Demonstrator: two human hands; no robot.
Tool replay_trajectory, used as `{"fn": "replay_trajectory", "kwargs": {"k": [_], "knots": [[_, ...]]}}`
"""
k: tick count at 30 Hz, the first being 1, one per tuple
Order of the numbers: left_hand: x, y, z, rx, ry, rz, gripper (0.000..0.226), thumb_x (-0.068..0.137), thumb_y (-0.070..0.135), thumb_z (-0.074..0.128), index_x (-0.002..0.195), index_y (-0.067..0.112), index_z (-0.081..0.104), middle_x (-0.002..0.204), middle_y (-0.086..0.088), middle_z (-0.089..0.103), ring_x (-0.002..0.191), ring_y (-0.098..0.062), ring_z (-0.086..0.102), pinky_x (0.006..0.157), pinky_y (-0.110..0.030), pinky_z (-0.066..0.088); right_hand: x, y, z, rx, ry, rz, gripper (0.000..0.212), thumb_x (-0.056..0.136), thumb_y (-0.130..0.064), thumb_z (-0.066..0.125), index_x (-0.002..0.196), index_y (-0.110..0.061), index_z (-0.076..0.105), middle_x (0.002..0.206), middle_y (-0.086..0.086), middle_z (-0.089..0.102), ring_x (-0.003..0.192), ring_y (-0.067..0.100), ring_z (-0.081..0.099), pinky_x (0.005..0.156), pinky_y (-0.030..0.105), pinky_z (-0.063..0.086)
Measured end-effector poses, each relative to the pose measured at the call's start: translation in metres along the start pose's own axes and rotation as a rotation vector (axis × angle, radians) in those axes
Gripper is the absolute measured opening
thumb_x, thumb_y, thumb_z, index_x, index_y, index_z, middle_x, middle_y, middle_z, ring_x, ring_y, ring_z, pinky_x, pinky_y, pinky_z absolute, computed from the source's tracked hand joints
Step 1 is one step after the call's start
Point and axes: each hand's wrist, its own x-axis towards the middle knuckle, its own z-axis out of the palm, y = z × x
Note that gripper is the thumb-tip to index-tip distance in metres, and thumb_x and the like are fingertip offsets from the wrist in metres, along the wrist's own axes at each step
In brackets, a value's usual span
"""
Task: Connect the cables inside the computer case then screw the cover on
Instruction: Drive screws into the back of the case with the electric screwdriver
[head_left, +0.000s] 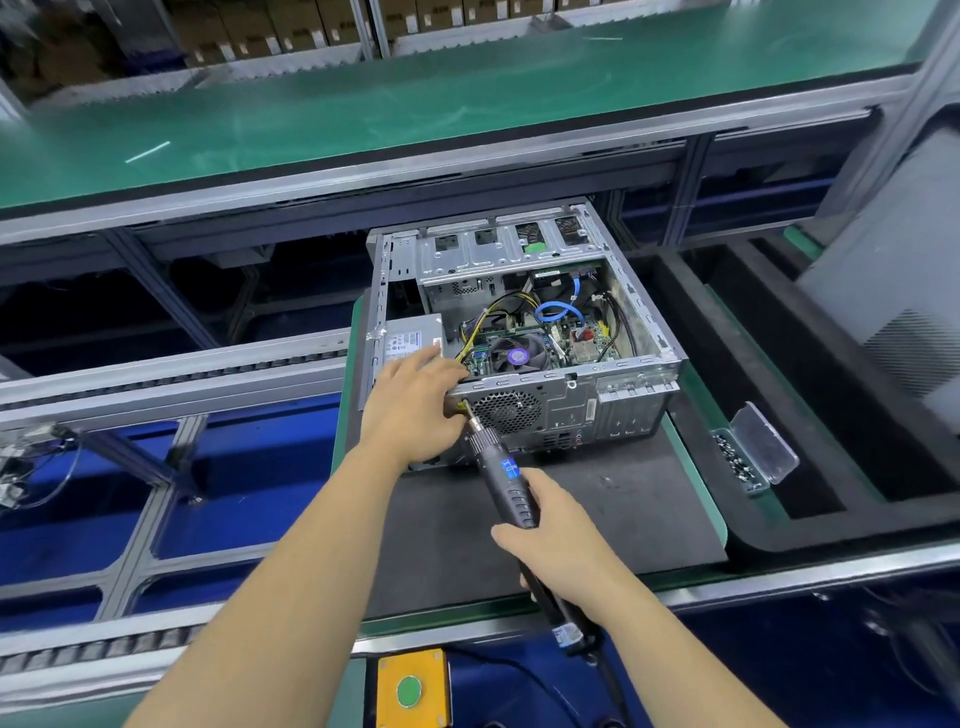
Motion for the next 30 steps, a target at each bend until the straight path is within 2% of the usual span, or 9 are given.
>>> {"fn": "replay_trajectory", "kwargs": {"k": [3, 6, 9, 12, 14, 17, 20, 23, 30], "knots": [[-0.009, 0.006, -0.001, -0.115, 0.092, -0.029, 0.06, 0.075, 0.031, 0.051, 0.135, 0.027, 0.058, 0.134, 0.011, 0.058, 0.135, -0.016, 0.039, 0.11, -0.036, 0.026, 0.004, 0.011, -0.017, -0.137, -0.004, -0.012, 0.038, 0.072, -0.027, 0.062, 0.107, -0.041, 0.054, 0.081, -0.001, 0.062, 0.047, 0.011, 0.054, 0.049, 0.029, 0.052], [-0.013, 0.012, -0.001, -0.236, 0.167, -0.05, 0.057, 0.072, 0.025, 0.047, 0.127, 0.022, 0.065, 0.118, 0.006, 0.065, 0.122, -0.02, 0.05, 0.104, -0.04, 0.037, 0.003, 0.03, -0.03, -0.363, -0.11, 0.013, 0.046, 0.067, -0.032, 0.062, 0.111, -0.041, 0.051, 0.089, -0.005, 0.065, 0.066, 0.015, 0.062, 0.062, 0.031, 0.056], [-0.021, 0.021, 0.007, -0.331, 0.428, -0.075, 0.044, 0.073, 0.01, 0.052, 0.113, 0.011, 0.069, 0.109, -0.002, 0.067, 0.106, -0.028, 0.058, 0.095, -0.043, 0.045, 0.007, 0.043, -0.035, -0.658, -0.105, 0.052, 0.049, 0.071, -0.032, 0.061, 0.113, -0.04, 0.038, 0.091, -0.006, 0.061, 0.078, 0.021, 0.061, 0.068, 0.038, 0.053], [-0.037, 0.037, 0.03, -0.218, 0.631, 0.023, 0.034, 0.069, 0.003, 0.059, 0.101, 0.007, 0.07, 0.103, -0.008, 0.066, 0.096, -0.03, 0.057, 0.084, -0.041, 0.044, 0.028, 0.041, -0.042, -0.875, -0.023, -0.032, 0.047, 0.08, -0.032, 0.062, 0.121, -0.033, 0.039, 0.1, -0.004, 0.06, 0.091, 0.027, 0.062, 0.07, 0.036, 0.048], [-0.047, 0.049, 0.05, -0.233, 0.509, 0.131, 0.03, 0.071, 0.005, 0.06, 0.1, 0.008, 0.069, 0.094, -0.004, 0.064, 0.086, -0.029, 0.058, 0.075, -0.04, 0.044, 0.044, 0.038, -0.046, -0.963, -0.002, -0.111, 0.048, 0.086, -0.031, 0.063, 0.13, -0.031, 0.044, 0.116, -0.004, 0.06, 0.108, 0.027, 0.06, 0.082, 0.039, 0.05], [-0.059, 0.057, 0.074, -0.296, 0.255, 0.096, 0.025, 0.078, 0.01, 0.062, 0.102, 0.01, 0.067, 0.087, -0.001, 0.062, 0.077, -0.028, 0.058, 0.069, -0.041, 0.047, 0.065, 0.04, -0.044, -1.03, -0.017, -0.145, 0.046, 0.091, -0.032, 0.063, 0.133, -0.027, 0.045, 0.121, -0.002, 0.057, 0.115, 0.027, 0.055, 0.091, 0.044, 0.05], [-0.067, 0.054, 0.088, -0.303, 0.097, 0.063, 0.023, 0.085, 0.023, 0.057, 0.106, 0.017, 0.066, 0.095, 0.002, 0.061, 0.085, -0.023, 0.056, 0.076, -0.041, 0.047, 0.078, 0.049, -0.04, -1.098, -0.053, -0.141, 0.048, 0.094, -0.034, 0.061, 0.138, -0.026, 0.042, 0.124, -0.001, 0.056, 0.118, 0.027, 0.051, 0.094, 0.045, 0.045], [-0.073, 0.052, 0.094, -0.239, 0.084, 0.096, 0.031, 0.08, 0.029, 0.057, 0.108, 0.02, 0.065, 0.106, 0.002, 0.057, 0.099, -0.021, 0.052, 0.085, -0.036, 0.043, 0.082, 0.057, -0.037, -1.069, -0.062, -0.127, 0.052, 0.093, -0.035, 0.063, 0.14, -0.028, 0.042, 0.125, -0.003, 0.054, 0.118, 0.026, 0.052, 0.095, 0.045, 0.046], [-0.069, 0.063, 0.103, -0.091, -0.063, 0.242, 0.047, 0.077, 0.036, 0.063, 0.122, 0.025, 0.056, 0.123, 0.006, 0.057, 0.116, -0.019, 0.052, 0.11, -0.043, 0.029, 0.08, 0.071, -0.042, -0.74, -0.122, -0.097, 0.033, 0.085, -0.036, 0.072, 0.114, -0.027, 0.059, 0.102, -0.013, 0.042, 0.093, 0.012, 0.052, 0.085, 0.029, 0.042]]}}
